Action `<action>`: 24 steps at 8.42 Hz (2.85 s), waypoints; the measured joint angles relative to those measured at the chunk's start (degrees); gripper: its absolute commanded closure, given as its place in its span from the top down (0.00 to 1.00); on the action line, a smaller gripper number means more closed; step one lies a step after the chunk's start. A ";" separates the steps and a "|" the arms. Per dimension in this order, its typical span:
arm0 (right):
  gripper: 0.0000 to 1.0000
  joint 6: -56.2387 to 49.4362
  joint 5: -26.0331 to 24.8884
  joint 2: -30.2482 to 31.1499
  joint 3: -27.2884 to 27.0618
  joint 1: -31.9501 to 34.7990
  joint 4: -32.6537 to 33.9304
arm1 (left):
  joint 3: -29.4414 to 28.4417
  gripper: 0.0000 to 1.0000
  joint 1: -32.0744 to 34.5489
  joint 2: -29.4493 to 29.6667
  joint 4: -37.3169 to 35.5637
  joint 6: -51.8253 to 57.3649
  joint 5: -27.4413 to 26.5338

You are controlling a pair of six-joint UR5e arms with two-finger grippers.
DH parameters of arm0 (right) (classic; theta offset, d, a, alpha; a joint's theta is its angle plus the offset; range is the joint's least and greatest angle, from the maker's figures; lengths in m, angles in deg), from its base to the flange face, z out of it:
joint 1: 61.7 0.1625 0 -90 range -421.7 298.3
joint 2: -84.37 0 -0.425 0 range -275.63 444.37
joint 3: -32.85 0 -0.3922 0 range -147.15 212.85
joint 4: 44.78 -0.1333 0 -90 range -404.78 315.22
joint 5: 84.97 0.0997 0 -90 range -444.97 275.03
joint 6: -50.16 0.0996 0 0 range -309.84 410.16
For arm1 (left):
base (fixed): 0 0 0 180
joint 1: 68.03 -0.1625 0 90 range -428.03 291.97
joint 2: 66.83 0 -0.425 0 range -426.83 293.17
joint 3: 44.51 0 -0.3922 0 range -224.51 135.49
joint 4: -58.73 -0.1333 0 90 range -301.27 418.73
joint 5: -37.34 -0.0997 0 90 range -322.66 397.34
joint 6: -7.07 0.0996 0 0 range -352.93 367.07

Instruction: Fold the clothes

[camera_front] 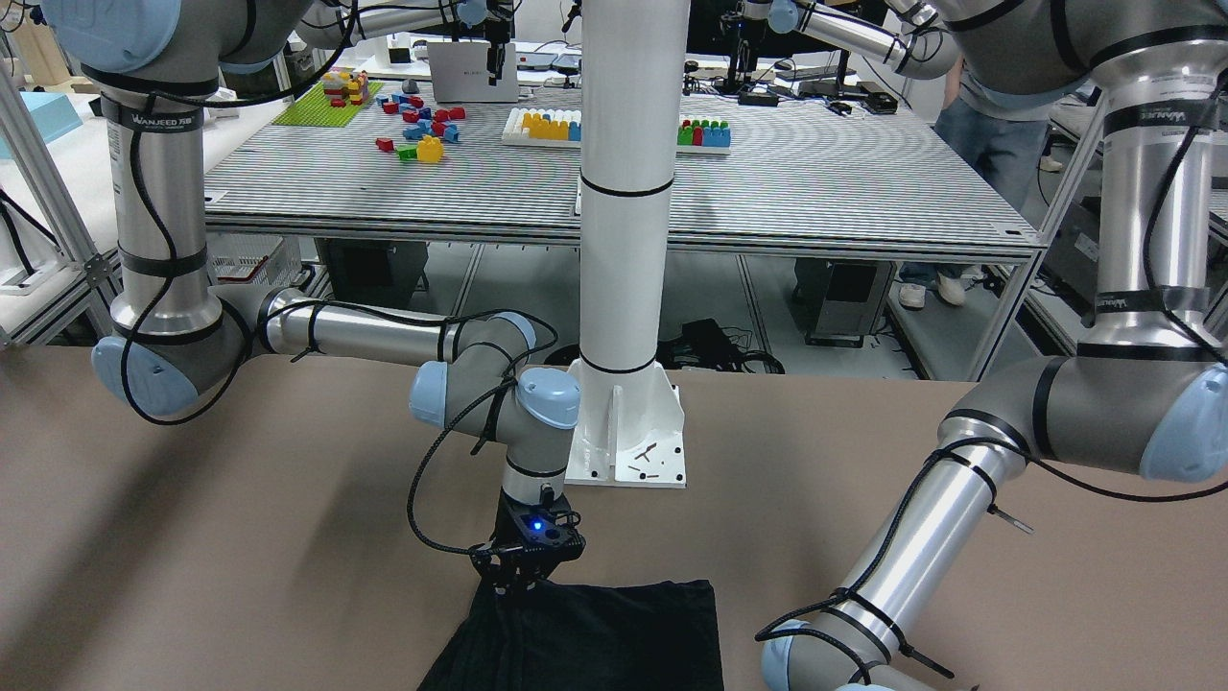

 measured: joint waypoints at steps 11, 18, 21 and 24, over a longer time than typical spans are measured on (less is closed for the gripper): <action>0.94 14.11 4.25 14.57 -13.89 -1.52 0.24 | 0.50 1.00 -1.57 0.18 0.02 -1.15 -0.35; 0.75 46.14 7.80 13.28 -14.97 2.26 -2.96 | 2.29 1.00 -1.60 0.28 -0.49 -2.19 -0.35; 0.75 67.41 3.37 14.22 -11.71 0.40 -11.37 | 2.75 1.00 -1.43 0.64 -0.61 -2.56 1.56; 0.75 71.36 2.41 14.58 -9.06 -0.52 -13.22 | 3.11 1.00 -1.46 0.77 -0.62 -3.42 2.85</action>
